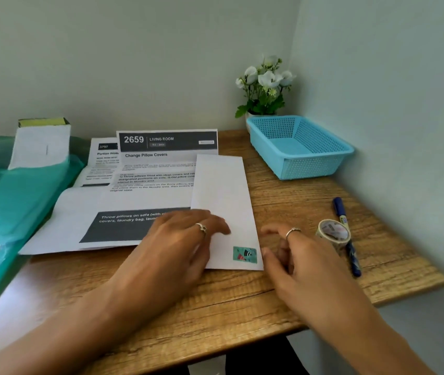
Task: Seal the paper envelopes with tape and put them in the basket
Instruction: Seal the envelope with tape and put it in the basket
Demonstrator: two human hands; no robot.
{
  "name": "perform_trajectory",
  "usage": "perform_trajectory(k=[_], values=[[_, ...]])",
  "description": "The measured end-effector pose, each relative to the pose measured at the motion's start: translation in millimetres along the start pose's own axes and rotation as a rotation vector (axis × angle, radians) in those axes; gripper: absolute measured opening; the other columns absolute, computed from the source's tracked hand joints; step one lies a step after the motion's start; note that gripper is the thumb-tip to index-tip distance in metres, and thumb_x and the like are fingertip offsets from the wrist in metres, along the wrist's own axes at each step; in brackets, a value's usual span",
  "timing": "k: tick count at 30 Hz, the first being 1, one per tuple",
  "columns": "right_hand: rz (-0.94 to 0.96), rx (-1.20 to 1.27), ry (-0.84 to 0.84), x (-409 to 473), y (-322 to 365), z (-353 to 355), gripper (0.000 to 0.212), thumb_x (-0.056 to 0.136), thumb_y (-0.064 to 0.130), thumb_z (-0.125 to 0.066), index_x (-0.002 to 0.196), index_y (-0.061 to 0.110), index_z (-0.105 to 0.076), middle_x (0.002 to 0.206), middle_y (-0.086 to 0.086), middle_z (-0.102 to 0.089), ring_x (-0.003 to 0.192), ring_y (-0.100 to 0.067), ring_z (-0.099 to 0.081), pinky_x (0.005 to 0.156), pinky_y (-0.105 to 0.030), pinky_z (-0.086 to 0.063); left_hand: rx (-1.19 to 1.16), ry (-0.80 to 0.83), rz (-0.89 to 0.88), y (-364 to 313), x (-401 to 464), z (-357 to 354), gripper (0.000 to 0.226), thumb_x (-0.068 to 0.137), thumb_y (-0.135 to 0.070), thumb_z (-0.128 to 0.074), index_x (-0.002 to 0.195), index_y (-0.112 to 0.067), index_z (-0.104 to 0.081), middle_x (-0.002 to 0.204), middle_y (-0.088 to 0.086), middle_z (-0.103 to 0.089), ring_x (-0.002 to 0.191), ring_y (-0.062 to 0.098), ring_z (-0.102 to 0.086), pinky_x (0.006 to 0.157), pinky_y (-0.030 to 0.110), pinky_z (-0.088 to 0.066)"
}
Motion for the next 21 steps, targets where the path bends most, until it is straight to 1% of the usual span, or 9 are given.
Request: perform_trajectory(k=[2,3,5,8,11,13,16,19,21], values=[[-0.035,0.059,-0.009,9.4,-0.3,1.9,0.053,0.091,0.04,-0.051,0.141,0.039,-0.032,0.114,0.012,-0.053,0.104,-0.01,-0.051,0.087,-0.03,-0.05,0.023,-0.067,0.168,9.6,3.6,4.3,0.031,0.092,-0.022,-0.05,0.121,-0.033,-0.053,0.128,-0.01,-0.055,0.119,-0.004,-0.038,0.105,0.031,-0.032],[-0.037,0.071,-0.006,14.0,0.6,2.4,0.058,0.09,0.039,-0.054,0.142,0.039,-0.029,0.12,0.012,-0.051,0.108,-0.01,-0.051,0.092,-0.032,-0.049,0.057,-0.036,0.273,16.9,5.5,3.8,0.035,0.094,-0.029,-0.048,0.129,-0.034,-0.045,0.135,-0.008,-0.05,0.127,0.001,-0.034,0.111,0.033,-0.025],[-0.047,0.074,0.036,22.2,2.5,0.2,0.066,0.089,0.038,-0.058,0.145,0.038,-0.023,0.127,0.011,-0.047,0.115,-0.011,-0.048,0.097,-0.033,-0.047,0.139,0.122,0.461,30.2,8.0,-2.4,0.053,0.094,-0.045,-0.041,0.143,-0.03,-0.026,0.147,-0.004,-0.037,0.139,0.012,-0.026,0.117,0.038,-0.013],[-0.044,0.047,0.099,30.5,5.2,-5.5,0.07,0.089,0.035,-0.06,0.147,0.034,-0.02,0.138,0.007,-0.04,0.124,-0.012,-0.042,0.104,-0.032,-0.039,0.173,0.243,0.515,31.3,12.0,-9.1,0.064,0.093,-0.055,-0.032,0.147,-0.024,-0.016,0.152,-0.002,-0.03,0.141,0.015,-0.022,0.118,0.038,-0.009],[-0.032,0.027,0.116,31.2,5.7,-8.1,0.069,0.09,0.034,-0.058,0.147,0.035,-0.02,0.141,0.005,-0.038,0.128,-0.012,-0.038,0.106,-0.029,-0.034,0.099,0.222,0.513,21.1,18.5,-8.3,0.06,0.094,-0.051,-0.037,0.146,-0.025,-0.022,0.146,-0.002,-0.038,0.134,0.017,-0.034,0.113,0.034,-0.021],[-0.027,0.028,0.114,30.3,4.3,-7.5,0.066,0.091,0.033,-0.058,0.146,0.035,-0.023,0.139,0.006,-0.039,0.126,-0.011,-0.038,0.105,-0.028,-0.034,-0.006,0.181,0.538,17.6,23.1,-7.7,0.056,0.093,-0.046,-0.045,0.143,-0.026,-0.028,0.14,-0.002,-0.046,0.125,0.017,-0.045,0.104,0.029,-0.034],[-0.024,0.05,0.121,29.5,2.3,-6.8,0.063,0.091,0.032,-0.058,0.145,0.036,-0.025,0.138,0.008,-0.04,0.124,-0.008,-0.04,0.104,-0.026,-0.036,-0.176,0.093,0.579,16.1,28.0,-6.9,0.052,0.09,-0.033,-0.057,0.138,-0.028,-0.037,0.129,-0.002,-0.054,0.11,0.012,-0.054,0.088,0.021,-0.04],[-0.021,0.071,0.117,28.2,1.7,-6.4,0.061,0.091,0.031,-0.057,0.144,0.036,-0.027,0.139,0.01,-0.038,0.124,-0.007,-0.041,0.104,-0.026,-0.039,-0.346,-0.022,0.602,17.8,30.6,-7.4,0.046,0.088,-0.02,-0.063,0.128,-0.03,-0.044,0.13,-0.004,-0.053,0.109,0.009,-0.053,0.086,0.021,-0.046],[-0.013,0.076,0.113,27.1,2.0,-6.3,0.059,0.092,0.031,-0.057,0.143,0.037,-0.029,0.138,0.011,-0.038,0.123,-0.006,-0.041,0.102,-0.024,-0.039,-0.481,-0.065,0.63,17.5,30.4,-8.5,0.041,0.087,-0.013,-0.063,0.12,-0.032,-0.049,0.129,-0.009,-0.051,0.105,0.011,-0.056,0.082,0.028,-0.053]])
Point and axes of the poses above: each hand's wrist, its own x-axis towards the middle knuckle, its own z-axis out of the back of the hand, y = z × x, the point moved 4 cm from there along x, towards the middle knuckle
